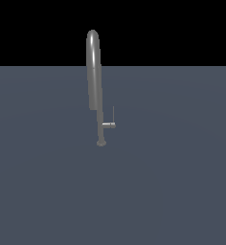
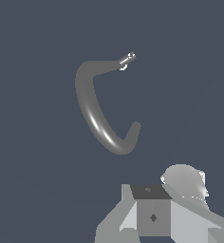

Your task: Turn on the faucet by rotating a designated handle.

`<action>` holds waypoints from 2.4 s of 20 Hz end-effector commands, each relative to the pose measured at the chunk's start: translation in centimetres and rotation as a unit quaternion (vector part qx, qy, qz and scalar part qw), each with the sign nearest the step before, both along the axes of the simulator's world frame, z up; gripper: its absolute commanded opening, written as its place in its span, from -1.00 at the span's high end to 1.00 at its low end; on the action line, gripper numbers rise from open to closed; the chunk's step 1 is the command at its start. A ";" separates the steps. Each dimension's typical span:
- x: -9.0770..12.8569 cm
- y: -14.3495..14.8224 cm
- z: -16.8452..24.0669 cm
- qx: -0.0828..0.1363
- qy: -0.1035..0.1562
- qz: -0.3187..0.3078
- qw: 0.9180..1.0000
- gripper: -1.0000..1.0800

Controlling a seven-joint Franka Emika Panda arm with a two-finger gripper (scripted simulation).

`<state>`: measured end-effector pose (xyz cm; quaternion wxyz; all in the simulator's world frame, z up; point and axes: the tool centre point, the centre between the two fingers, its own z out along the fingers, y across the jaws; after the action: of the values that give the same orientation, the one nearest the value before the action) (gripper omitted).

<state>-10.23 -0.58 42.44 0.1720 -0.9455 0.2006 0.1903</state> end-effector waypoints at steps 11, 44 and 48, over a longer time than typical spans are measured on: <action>6.0 -1.0 -6.2 0.111 0.108 -0.106 0.982 1.00; 13.5 0.4 -27.4 0.380 0.368 -0.362 0.767 1.00; 13.6 0.6 -27.8 0.386 0.373 -0.367 0.760 1.00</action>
<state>3.28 -0.03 14.72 0.4886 -0.5110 0.4890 0.5110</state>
